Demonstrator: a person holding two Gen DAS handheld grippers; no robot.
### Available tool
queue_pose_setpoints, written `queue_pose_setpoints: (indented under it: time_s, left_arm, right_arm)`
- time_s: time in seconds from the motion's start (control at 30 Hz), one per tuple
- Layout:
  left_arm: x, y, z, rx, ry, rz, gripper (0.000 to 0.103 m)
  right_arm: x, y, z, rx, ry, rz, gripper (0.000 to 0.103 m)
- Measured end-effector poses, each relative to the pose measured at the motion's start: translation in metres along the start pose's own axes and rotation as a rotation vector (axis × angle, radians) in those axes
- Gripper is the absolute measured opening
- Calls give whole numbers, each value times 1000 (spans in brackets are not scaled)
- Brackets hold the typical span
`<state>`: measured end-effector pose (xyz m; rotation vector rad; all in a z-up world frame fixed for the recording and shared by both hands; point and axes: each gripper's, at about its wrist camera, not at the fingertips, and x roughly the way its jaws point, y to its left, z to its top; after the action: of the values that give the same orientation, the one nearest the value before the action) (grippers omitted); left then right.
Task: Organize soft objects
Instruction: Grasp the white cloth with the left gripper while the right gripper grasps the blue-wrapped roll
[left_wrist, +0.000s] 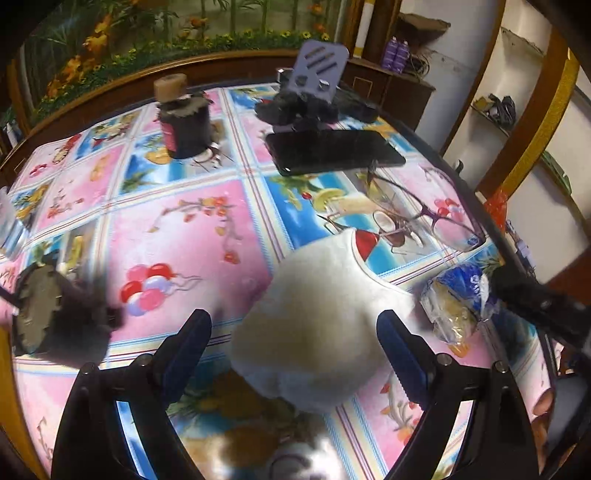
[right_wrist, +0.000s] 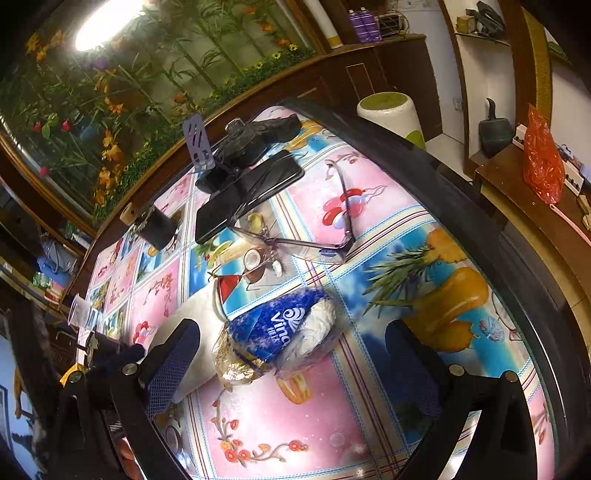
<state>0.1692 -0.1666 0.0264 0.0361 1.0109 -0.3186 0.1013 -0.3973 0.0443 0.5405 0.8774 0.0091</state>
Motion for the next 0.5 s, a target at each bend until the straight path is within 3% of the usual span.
queue_pose_setpoints:
  time_s: [0.07, 0.1, 0.17, 0.2, 0.5]
  left_arm:
    - [7, -3, -4, 20, -10, 2, 83]
    - [6, -6, -7, 41, -33, 28, 70]
    - [0, -7, -15, 65, -50, 80, 27]
    - [-4, -4, -20, 48, -48, 52, 23]
    - [-68, 28, -106, 19, -89, 42, 22]
  right_arm:
    - [1, 0, 0, 2, 7, 10, 102]
    - [1, 2, 0, -2, 7, 18, 102]
    - [0, 5, -1, -18, 0, 25, 102]
    - [0, 7, -1, -29, -4, 23, 102]
    - [9, 31, -11, -158, -6, -46, 101]
